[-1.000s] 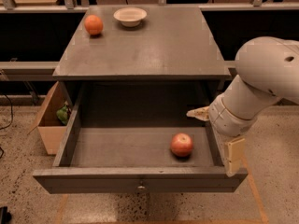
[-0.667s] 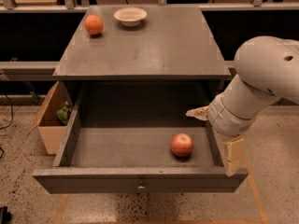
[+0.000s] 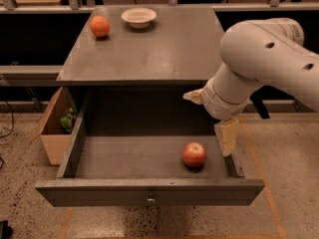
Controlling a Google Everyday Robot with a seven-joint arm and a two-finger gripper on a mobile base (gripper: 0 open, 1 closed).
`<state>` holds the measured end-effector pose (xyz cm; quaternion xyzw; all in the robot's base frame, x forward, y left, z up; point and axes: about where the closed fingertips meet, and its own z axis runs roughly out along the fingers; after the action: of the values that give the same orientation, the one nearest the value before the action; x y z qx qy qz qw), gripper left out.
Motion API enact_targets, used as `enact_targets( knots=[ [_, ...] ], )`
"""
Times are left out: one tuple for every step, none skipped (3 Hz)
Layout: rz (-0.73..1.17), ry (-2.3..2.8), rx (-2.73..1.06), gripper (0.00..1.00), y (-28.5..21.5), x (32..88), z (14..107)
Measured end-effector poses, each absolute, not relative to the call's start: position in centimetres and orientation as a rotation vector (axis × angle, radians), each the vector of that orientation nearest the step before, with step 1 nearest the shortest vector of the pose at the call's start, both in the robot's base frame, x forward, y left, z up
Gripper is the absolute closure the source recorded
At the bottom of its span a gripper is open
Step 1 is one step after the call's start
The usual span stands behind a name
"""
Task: Pick apple from top drawer and place on counter
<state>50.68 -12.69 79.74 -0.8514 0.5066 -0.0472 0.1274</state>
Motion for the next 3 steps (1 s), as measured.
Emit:
enact_targets(
  knots=[
    [-0.153,1.461,-2.485,0.0,-11.6,52.7,77.5],
    [-0.146,1.473,-2.482,0.0,-10.8,54.2,75.1],
    [-0.056,1.509,-2.5,0.0,-10.3,55.0,72.4]
  ],
)
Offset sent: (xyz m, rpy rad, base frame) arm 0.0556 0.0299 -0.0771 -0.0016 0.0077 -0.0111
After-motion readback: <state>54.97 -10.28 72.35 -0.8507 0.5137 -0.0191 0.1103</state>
